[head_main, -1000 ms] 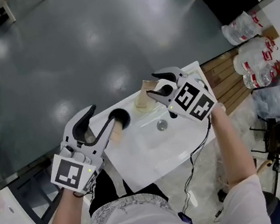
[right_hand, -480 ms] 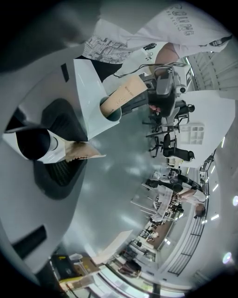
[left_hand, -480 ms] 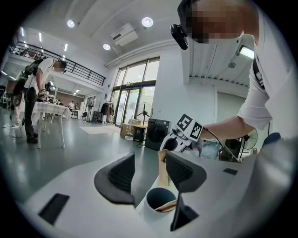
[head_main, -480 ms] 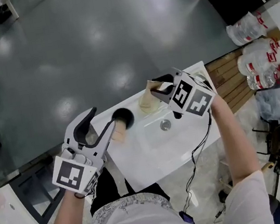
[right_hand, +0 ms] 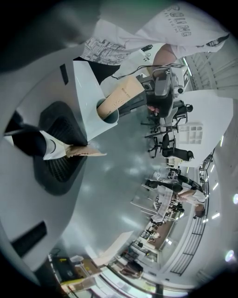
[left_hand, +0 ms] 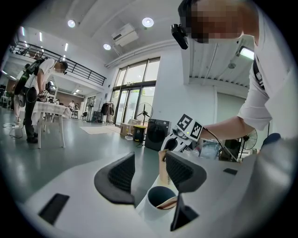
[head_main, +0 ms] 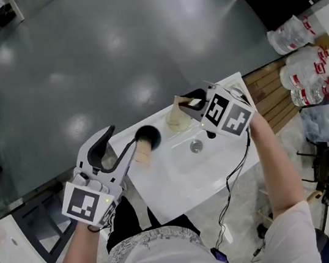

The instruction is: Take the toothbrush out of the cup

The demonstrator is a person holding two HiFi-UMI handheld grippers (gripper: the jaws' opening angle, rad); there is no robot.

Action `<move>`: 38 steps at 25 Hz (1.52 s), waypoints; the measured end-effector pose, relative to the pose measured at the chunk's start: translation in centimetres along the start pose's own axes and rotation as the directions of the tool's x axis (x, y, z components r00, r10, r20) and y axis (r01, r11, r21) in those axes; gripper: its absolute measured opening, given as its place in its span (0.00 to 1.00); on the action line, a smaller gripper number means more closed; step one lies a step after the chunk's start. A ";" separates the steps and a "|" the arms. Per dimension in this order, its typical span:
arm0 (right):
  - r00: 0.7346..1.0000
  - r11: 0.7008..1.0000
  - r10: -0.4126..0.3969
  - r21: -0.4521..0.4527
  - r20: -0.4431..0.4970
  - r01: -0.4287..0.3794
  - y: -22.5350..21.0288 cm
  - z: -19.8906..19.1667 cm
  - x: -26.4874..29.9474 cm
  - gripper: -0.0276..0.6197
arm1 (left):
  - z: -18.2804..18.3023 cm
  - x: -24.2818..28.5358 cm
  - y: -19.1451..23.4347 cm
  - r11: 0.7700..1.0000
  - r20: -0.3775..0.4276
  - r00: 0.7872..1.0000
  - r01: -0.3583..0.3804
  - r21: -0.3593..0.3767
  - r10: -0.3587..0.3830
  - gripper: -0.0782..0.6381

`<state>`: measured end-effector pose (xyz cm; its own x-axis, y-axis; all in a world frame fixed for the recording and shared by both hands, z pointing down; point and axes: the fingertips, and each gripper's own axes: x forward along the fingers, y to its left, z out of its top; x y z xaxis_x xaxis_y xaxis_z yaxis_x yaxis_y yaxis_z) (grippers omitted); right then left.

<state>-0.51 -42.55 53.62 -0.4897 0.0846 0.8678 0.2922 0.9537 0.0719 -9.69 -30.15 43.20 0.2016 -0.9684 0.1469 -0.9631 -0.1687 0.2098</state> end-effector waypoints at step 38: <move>0.929 0.936 -0.343 0.130 0.137 0.327 6.4 6.9 -14.7 0.14 | 5.9 -8.1 -4.1 0.978 0.082 0.980 0.173 0.114 -0.183 0.43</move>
<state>2.86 -35.65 37.96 -0.6675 -0.2091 0.7146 0.0068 0.9580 0.2867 -8.43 -22.72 35.48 0.3587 -0.9331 0.0261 -0.9278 -0.3533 0.1200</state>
